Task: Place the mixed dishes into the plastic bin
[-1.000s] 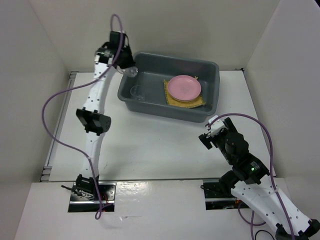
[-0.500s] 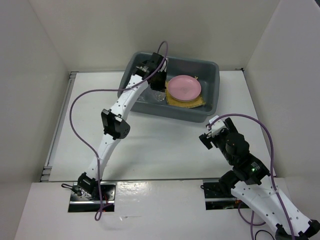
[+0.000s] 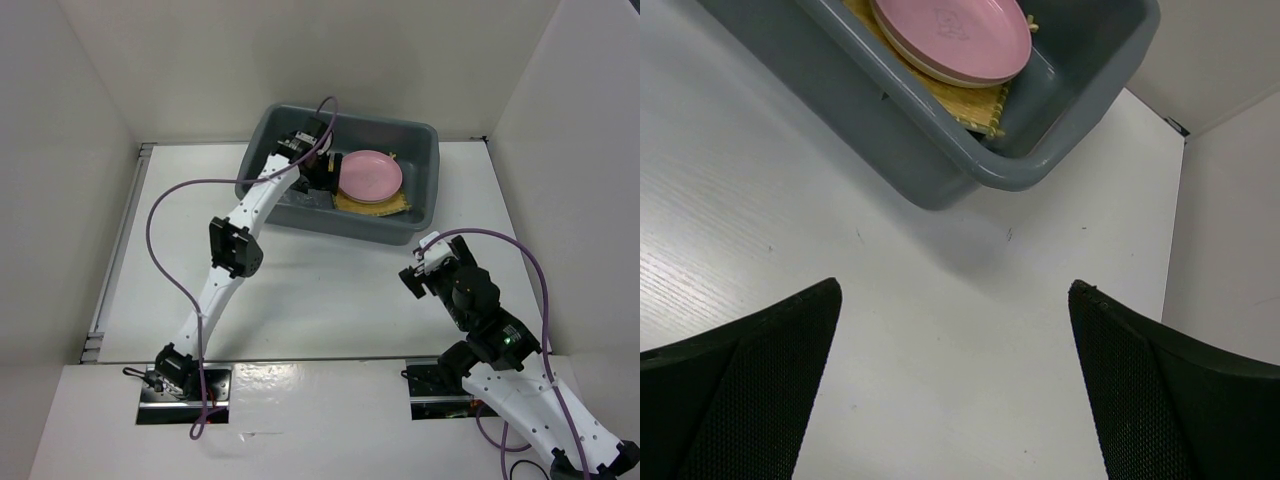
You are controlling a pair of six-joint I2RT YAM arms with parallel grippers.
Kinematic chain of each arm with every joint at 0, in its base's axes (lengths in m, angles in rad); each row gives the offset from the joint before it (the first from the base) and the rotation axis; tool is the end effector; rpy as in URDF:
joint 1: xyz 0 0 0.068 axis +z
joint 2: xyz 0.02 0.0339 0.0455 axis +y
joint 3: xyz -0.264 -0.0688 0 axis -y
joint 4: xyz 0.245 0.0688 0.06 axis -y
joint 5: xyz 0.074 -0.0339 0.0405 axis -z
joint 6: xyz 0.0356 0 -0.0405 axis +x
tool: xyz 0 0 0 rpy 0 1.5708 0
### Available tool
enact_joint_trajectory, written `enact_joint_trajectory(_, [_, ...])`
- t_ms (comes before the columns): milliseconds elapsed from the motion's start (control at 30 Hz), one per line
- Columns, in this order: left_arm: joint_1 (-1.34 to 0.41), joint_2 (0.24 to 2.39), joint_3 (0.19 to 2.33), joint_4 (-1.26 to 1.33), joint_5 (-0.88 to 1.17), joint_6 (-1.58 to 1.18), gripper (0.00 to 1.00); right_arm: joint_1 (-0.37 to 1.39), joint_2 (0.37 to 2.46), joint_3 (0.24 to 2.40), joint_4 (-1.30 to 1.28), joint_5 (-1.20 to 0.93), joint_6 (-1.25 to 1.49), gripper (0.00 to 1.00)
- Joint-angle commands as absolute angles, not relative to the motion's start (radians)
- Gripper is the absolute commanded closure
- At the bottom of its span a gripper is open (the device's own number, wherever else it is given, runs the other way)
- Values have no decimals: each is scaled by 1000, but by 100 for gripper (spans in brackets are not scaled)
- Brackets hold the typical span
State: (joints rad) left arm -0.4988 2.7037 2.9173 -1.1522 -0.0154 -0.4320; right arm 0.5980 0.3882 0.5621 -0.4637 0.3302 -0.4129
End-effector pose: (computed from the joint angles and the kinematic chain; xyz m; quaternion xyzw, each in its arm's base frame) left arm 0.4837 -0.2629 0.2476 0.0293 0.9500 -0.1330 0.2811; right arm 0.0972 0.0523 0.2841 -0.2970 0.7396 -0.0767 0.5991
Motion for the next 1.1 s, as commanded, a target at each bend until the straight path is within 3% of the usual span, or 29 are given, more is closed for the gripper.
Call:
enact_joint_trajectory(0, [-497, 2597, 2991, -1146, -12, -426, 0, 606, 380, 555, -416, 360, -400, 2])
enact_joint_trajectory(167, [-497, 2349, 3108, -1108, -18, -400, 0, 606, 391, 555, -397, 385, -373, 2])
enact_joint_trajectory(267, [-512, 2206, 3135, -1167, -188, -390, 0, 583, 429, 592, -436, 313, -391, 2])
enact_joint_trajectory(367, [-572, 2079, 3093, -1302, -485, -461, 0, 540, 492, 635, -446, 331, -414, 2])
enact_joint_trajectory(433, [-658, 1926, 2891, -1302, -716, -481, 0, 529, 552, 679, -477, 331, -425, 2])
enact_joint_trajectory(467, [-684, 1869, 2608, -1302, -806, -577, 0, 519, 624, 718, -523, 331, -425, 2])
enact_joint_trajectory(533, [-710, 1687, 2307, -1273, -921, -697, 0, 508, 695, 751, -564, 298, -425, 2])
enact_joint_trajectory(567, [-710, 1616, 2145, -1228, -922, -733, 0, 508, 721, 776, -589, 298, -425, 2])
enact_joint_trajectory(600, [-710, 1459, 1818, -1072, -910, -733, 0, 508, 736, 785, -598, 263, -436, 2])
enact_joint_trajectory(733, [-710, 1050, 1217, -696, -832, -764, 0, 508, 736, 848, -620, 278, -404, 2])
enact_joint_trajectory(867, [-710, 549, 897, -500, -868, -778, 0, 508, 736, 870, -657, 215, -393, 2])
enact_joint_trajectory(1000, [-710, 258, 767, -479, -965, -805, 0, 508, 727, 832, -625, 248, -407, 2])
enact_joint_trajectory(1067, [-710, 124, 724, -390, -965, -671, 0, 508, 716, 810, -601, 278, -422, 2])
